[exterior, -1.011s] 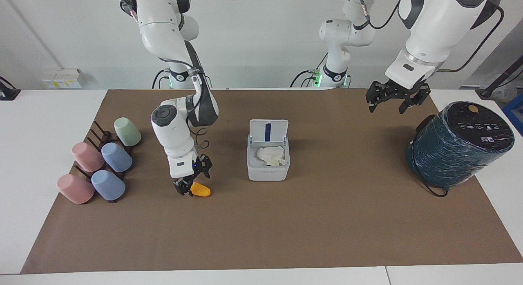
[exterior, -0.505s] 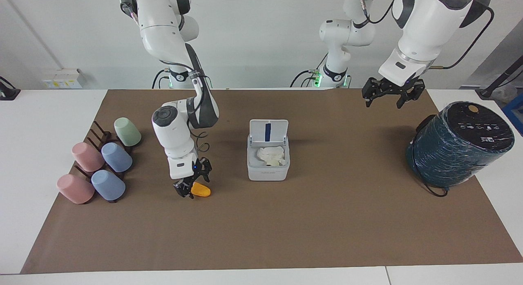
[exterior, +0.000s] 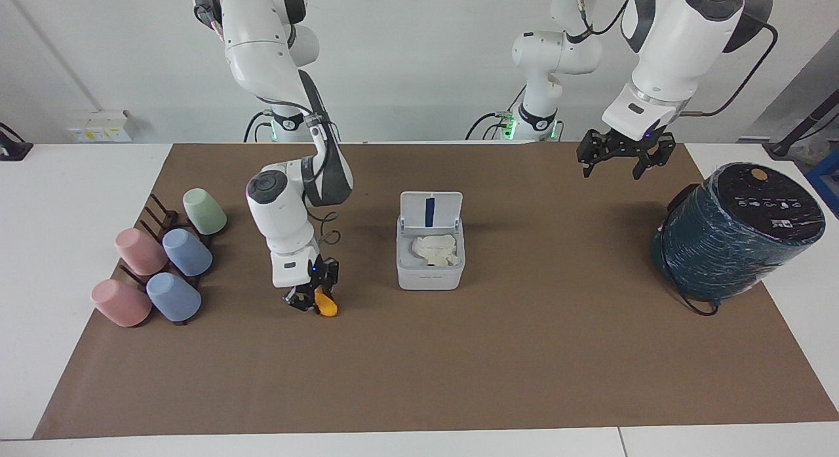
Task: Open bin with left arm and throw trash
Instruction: 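Carry the carrot over the open bin with the right gripper, then open the right gripper to drop the carrot into the bin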
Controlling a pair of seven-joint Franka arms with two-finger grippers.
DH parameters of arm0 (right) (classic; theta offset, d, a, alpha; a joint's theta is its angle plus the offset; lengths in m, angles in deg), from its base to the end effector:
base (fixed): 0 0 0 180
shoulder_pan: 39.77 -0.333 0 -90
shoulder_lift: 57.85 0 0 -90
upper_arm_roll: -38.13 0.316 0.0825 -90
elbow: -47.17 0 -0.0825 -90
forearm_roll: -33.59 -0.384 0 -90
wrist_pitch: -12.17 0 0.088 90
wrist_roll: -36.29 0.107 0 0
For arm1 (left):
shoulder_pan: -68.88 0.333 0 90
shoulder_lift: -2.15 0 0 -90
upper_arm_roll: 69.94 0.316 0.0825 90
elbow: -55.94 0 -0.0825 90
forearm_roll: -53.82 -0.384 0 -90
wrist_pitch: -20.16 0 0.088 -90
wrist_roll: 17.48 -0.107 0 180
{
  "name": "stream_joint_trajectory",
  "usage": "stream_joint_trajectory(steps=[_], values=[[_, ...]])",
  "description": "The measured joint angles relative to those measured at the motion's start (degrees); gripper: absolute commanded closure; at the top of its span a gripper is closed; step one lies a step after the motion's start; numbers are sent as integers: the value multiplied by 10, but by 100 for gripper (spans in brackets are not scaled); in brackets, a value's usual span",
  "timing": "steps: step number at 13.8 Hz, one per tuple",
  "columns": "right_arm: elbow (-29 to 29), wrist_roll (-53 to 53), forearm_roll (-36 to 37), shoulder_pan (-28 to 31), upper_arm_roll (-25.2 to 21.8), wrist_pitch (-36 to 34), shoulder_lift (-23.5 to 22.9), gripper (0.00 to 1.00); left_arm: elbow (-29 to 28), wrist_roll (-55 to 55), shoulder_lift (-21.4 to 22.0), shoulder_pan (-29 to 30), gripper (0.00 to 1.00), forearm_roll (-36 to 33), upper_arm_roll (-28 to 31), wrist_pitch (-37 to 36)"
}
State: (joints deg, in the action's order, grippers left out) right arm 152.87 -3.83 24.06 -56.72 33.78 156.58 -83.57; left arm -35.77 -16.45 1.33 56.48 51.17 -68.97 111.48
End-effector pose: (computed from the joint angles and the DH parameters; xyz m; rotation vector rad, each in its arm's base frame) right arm 0.6472 0.1473 0.3059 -2.8471 -1.2158 -0.3753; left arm 0.5498 -0.1063 0.6045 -3.0801 0.2827 0.0247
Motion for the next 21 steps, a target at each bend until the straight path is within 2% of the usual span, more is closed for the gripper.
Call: stream_joint_trajectory(steps=[3,7,10,12,15,19,20,21], values=[[-30,122,0,-1,2,-55,33,100,1,0,11,4,0,0,3,-7],[-99,295,-1,-4,25,-158,71,100,1,-5,16,35,0,0,6,-10],[-130,413,-2,-22,59,-177,73,100,1,-7,16,47,0,0,6,-10],[-132,477,-2,-58,68,-177,71,100,1,-7,16,47,0,0,5,-10],[-132,526,-2,-101,70,-177,64,100,1,-7,16,47,0,0,4,-10],[-129,533,-2,-113,70,-177,46,100,0,-7,16,47,0,0,3,-10],[-129,533,-2,-113,70,-176,43,96,0,-7,16,47,0,0,3,-10],[-127,533,-2,-114,70,-176,40,87,0,-7,16,47,0,0,4,-10]])
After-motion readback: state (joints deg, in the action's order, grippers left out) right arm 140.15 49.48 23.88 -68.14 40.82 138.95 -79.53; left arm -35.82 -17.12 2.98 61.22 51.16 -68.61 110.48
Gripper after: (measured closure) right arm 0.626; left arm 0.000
